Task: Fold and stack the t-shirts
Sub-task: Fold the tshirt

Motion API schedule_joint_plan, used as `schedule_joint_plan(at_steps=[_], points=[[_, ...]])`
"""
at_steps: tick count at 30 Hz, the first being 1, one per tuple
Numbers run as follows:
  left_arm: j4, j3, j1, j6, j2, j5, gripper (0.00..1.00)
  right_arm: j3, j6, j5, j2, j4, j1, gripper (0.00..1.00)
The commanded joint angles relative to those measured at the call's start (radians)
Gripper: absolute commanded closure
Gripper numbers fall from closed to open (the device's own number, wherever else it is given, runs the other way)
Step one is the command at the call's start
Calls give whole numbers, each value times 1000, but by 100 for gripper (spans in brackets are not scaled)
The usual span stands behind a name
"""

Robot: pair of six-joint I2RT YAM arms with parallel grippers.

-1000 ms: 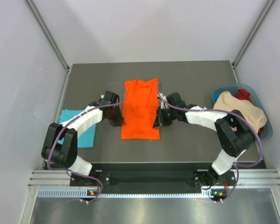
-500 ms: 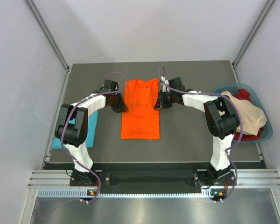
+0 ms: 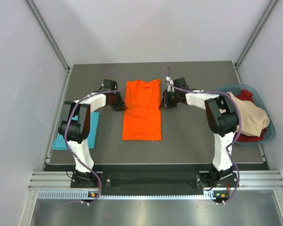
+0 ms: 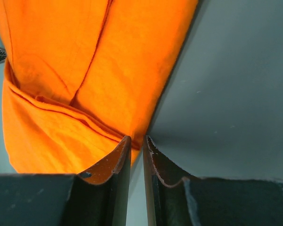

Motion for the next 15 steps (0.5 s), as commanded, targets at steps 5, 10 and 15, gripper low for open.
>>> schedule_joint_plan(at_steps=[5,10,15], points=[[-7,28,1,33,0,-47,74,52,-39,48,-48,-23,-14,82],[-79,66,1,52,-84,-47,70,35,-22,84,-133,-65,-14,72],[-264,155,1,107,-138,-125,52,-40,45,153,-258,-134,-9,49]])
